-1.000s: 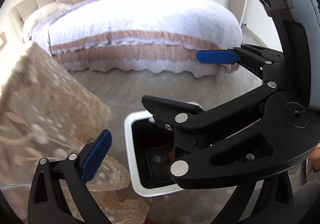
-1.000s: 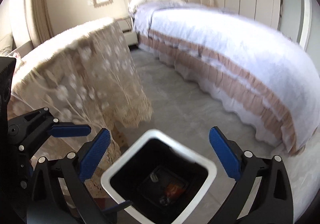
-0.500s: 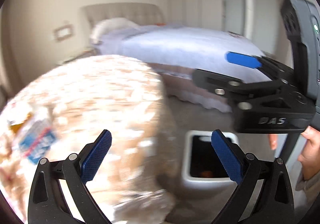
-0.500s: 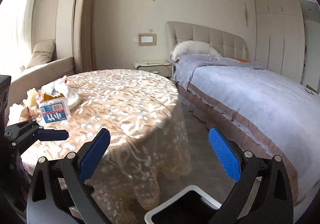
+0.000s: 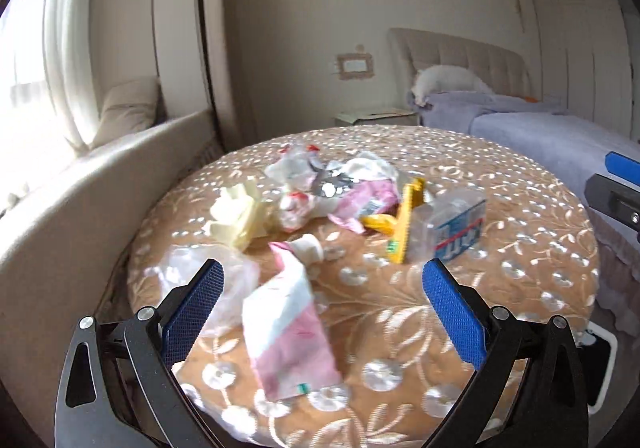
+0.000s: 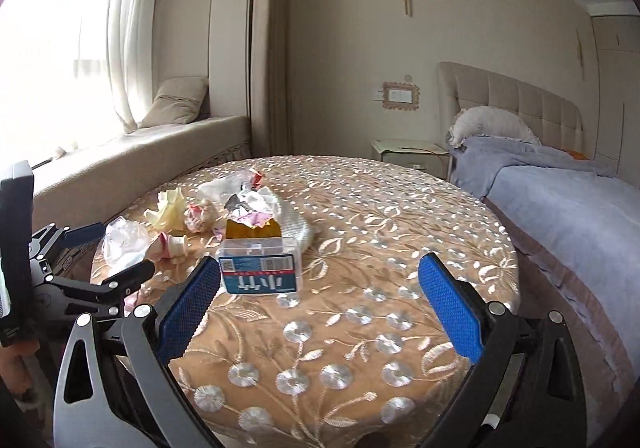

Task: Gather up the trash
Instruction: 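Grasp the clear plastic bag with the left tool while the right tool grasps the clear box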

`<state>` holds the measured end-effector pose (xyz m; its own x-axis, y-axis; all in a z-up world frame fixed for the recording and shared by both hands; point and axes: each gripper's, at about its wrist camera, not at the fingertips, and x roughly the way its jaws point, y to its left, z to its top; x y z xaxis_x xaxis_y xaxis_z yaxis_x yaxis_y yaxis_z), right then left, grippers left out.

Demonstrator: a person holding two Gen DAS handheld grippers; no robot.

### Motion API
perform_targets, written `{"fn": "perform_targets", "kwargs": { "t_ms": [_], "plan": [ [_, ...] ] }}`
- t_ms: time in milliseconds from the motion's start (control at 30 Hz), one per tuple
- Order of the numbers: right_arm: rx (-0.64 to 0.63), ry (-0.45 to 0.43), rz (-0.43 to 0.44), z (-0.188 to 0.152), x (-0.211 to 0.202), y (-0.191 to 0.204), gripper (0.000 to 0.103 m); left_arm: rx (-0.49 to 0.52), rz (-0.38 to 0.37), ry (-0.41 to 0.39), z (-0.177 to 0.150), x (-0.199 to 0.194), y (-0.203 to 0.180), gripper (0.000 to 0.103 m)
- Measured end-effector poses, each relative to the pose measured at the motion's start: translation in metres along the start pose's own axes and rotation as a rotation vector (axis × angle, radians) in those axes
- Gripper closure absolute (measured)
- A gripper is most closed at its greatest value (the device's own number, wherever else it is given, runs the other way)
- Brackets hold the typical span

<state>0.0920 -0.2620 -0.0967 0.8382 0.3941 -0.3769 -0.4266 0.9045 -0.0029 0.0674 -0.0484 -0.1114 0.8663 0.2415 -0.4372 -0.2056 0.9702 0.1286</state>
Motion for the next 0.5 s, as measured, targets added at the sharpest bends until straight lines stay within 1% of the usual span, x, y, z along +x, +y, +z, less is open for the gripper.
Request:
{"fn": "perform_targets", "kwargs": {
  "t_ms": [167, 233, 333, 433, 500],
  "plan": [
    [-0.041, 0.032, 0.034, 0.004, 0.017, 0.023, 0.004, -0.063, 0.089, -0.006, 0.003, 0.006, 0.049, 0.005],
    [-0.055, 0.046, 0.041, 0.005, 0.025, 0.031, 0.004, -0.089, 0.123, 0.011, 0.003, 0.015, 0.066, 0.005],
    [-0.065, 0.070, 0.048, 0.006, 0.039, 0.040, 0.004, -0.119, 0.145, 0.046, 0.000, 0.031, 0.084, 0.005],
    [-0.061, 0.099, 0.051, 0.006, 0.054, 0.046, 0.004, -0.141, 0.128, 0.083, -0.004, 0.049, 0.092, 0.005],
    [-0.050, 0.126, 0.051, 0.005, 0.064, 0.048, 0.004, -0.159, 0.086, 0.109, -0.008, 0.061, 0.097, 0.005]
  ]
}}
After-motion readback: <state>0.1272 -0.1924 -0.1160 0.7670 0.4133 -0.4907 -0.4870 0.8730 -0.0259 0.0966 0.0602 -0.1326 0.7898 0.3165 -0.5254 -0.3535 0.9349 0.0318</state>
